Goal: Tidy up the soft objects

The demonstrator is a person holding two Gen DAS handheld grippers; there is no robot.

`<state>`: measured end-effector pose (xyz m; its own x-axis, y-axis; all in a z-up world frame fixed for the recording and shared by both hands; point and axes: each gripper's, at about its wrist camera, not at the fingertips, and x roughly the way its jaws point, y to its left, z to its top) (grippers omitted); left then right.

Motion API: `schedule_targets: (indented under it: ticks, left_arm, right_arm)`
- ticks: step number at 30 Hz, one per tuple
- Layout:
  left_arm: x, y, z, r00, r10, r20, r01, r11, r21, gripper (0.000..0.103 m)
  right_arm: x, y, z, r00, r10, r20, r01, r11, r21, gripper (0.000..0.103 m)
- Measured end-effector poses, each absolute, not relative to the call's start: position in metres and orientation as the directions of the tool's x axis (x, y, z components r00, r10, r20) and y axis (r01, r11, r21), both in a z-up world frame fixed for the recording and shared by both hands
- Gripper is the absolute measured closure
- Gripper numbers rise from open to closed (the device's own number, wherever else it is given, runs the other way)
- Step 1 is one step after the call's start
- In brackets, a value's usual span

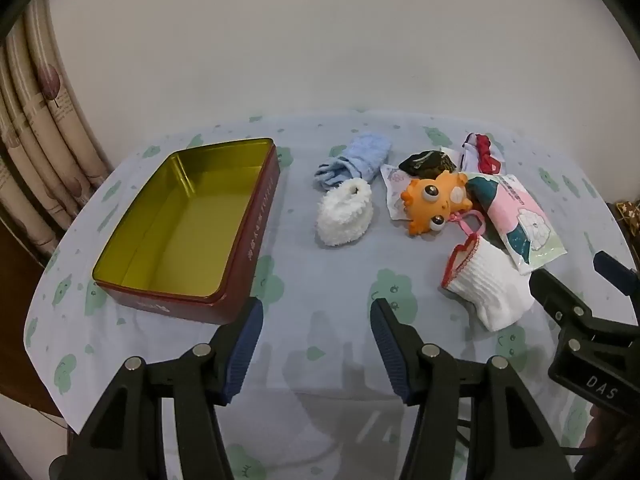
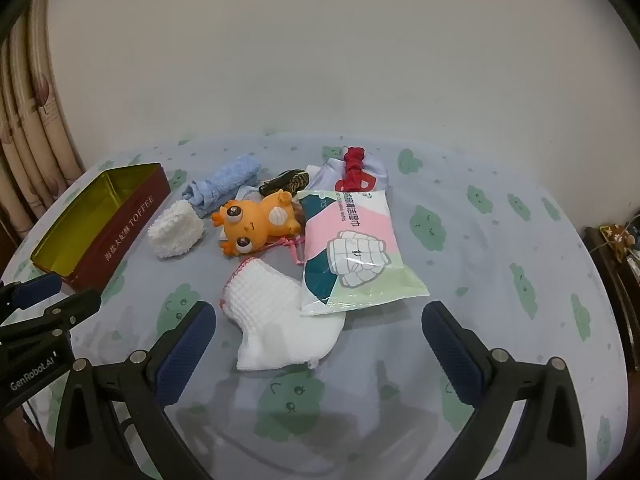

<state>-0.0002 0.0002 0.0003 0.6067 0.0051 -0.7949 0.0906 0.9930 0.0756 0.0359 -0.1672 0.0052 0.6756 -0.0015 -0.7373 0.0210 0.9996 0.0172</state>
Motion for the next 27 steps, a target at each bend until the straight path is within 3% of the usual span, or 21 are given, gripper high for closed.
schedule_targets:
  ticks: [27]
  left_arm:
    - [-0.0034,0.0022,-0.0023,0.592,0.031,-0.805,0.081,0.992,0.097,0.046]
  right_arm:
    - [0.035,-0.1649,0.0061,0.676,0.008,-0.736,0.01,1.0,0.02,0.0]
